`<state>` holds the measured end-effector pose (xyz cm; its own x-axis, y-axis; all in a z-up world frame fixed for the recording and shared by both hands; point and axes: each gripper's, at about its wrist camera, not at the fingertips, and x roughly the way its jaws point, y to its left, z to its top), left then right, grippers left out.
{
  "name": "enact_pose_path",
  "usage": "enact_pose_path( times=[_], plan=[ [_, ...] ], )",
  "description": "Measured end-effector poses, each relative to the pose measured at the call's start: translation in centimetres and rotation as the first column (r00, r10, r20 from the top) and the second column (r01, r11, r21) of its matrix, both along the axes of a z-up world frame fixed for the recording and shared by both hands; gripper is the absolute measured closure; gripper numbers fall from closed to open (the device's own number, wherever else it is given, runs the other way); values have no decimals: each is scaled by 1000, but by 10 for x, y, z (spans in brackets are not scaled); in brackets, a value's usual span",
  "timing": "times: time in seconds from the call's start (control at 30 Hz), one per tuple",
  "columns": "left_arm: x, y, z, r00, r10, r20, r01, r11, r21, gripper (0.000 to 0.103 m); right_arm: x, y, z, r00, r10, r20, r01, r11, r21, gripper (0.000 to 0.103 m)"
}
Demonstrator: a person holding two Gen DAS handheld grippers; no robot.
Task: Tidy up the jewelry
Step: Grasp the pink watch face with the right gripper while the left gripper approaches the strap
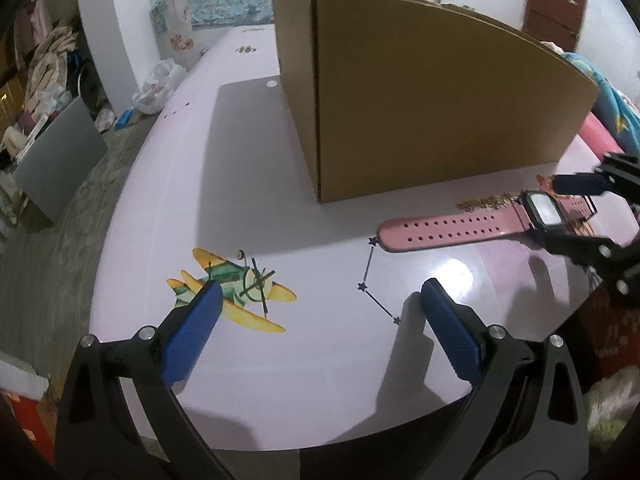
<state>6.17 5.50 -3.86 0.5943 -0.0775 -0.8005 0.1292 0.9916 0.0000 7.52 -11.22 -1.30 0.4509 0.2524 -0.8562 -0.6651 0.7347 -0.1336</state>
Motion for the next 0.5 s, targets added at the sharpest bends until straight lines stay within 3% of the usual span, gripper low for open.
enact_pose_path(
  times=[0.23,0.3,0.5],
  plan=[
    [-19,-27,9,982,-159,99,154,986,58,8,10,6,-1,998,47,-49,-49,998,-35,52],
    [-20,-38,11,972,-207,106,199,976,87,18,13,4,0,996,52,-72,-55,998,-33,52],
    [-20,-68,7,940,-318,124,292,937,190,30,30,-1,4,984,66,-164,-65,998,8,53]
  ],
)
